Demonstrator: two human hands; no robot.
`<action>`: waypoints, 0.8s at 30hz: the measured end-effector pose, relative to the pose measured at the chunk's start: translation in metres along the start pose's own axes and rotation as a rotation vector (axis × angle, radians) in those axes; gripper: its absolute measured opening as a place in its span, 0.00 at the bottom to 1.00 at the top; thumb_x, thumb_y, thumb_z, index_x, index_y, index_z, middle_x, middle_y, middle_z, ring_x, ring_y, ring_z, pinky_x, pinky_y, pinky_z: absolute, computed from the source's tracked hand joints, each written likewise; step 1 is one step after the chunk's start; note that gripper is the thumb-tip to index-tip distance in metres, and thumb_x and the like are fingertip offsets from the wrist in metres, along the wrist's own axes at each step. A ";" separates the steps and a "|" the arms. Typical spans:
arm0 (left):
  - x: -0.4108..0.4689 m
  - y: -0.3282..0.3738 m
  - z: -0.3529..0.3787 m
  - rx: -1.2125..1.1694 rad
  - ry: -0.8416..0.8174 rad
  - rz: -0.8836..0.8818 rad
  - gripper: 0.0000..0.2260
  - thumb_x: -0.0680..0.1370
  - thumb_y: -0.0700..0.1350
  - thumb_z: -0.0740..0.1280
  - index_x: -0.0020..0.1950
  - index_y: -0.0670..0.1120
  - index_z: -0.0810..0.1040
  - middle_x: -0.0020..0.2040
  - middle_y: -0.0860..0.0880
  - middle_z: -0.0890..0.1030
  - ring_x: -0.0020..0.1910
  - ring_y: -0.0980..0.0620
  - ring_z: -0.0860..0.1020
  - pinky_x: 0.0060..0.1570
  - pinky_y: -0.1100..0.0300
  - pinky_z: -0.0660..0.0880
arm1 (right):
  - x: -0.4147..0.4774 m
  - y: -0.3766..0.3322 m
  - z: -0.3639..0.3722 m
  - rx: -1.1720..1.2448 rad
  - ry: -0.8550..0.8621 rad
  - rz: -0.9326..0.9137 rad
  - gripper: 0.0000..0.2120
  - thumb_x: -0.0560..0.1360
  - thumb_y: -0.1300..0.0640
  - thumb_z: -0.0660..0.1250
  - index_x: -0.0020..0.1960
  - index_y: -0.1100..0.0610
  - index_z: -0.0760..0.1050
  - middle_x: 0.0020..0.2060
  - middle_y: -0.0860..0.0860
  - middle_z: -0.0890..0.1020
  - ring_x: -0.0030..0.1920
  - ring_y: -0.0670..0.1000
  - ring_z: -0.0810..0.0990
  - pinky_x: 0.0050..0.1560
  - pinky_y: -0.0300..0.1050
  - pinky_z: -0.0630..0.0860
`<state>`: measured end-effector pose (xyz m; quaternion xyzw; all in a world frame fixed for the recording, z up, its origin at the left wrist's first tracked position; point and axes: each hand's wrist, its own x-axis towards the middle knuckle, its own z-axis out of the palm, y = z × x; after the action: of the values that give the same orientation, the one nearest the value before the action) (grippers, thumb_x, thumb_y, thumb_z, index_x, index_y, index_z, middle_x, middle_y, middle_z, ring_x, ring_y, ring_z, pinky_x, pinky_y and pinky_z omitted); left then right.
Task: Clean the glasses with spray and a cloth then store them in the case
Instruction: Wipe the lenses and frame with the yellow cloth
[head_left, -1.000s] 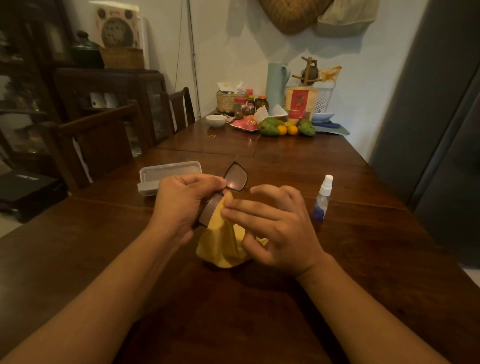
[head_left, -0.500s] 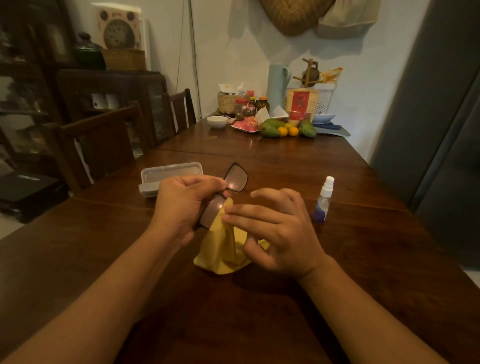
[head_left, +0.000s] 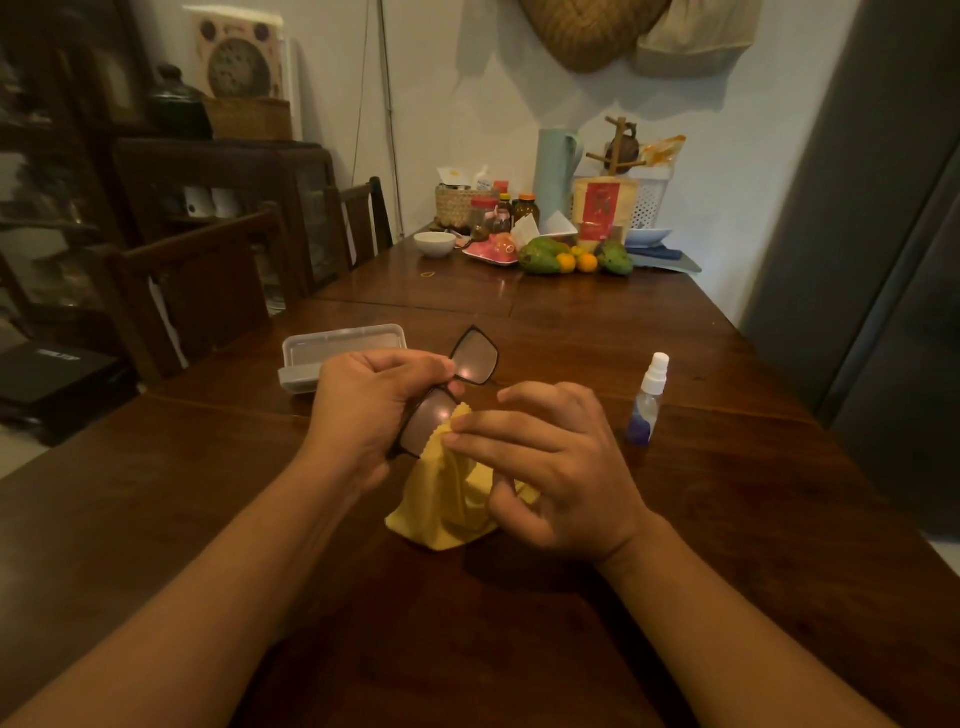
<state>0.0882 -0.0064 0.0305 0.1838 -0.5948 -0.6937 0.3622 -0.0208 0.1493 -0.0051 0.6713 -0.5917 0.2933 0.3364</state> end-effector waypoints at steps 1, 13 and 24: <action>0.000 0.000 0.000 0.006 -0.002 0.008 0.03 0.71 0.37 0.74 0.38 0.37 0.85 0.36 0.39 0.84 0.31 0.47 0.80 0.30 0.58 0.76 | 0.001 -0.002 0.001 0.006 0.001 -0.009 0.19 0.73 0.54 0.65 0.63 0.50 0.81 0.61 0.45 0.82 0.62 0.53 0.75 0.53 0.55 0.70; -0.002 0.002 -0.001 0.096 0.015 0.007 0.04 0.71 0.40 0.75 0.38 0.40 0.86 0.39 0.39 0.86 0.35 0.46 0.83 0.33 0.56 0.78 | -0.005 0.006 0.000 -0.044 0.004 0.029 0.19 0.74 0.52 0.65 0.63 0.49 0.80 0.58 0.45 0.83 0.63 0.54 0.75 0.54 0.56 0.68; -0.001 0.001 -0.001 0.080 0.025 0.014 0.05 0.70 0.40 0.75 0.37 0.39 0.85 0.37 0.40 0.85 0.34 0.47 0.82 0.33 0.57 0.78 | 0.001 -0.003 0.004 -0.025 -0.037 -0.050 0.19 0.75 0.51 0.64 0.64 0.49 0.80 0.61 0.45 0.81 0.64 0.52 0.74 0.57 0.54 0.67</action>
<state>0.0899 -0.0066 0.0311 0.2025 -0.6190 -0.6644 0.3667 -0.0175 0.1455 -0.0072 0.6868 -0.5847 0.2648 0.3409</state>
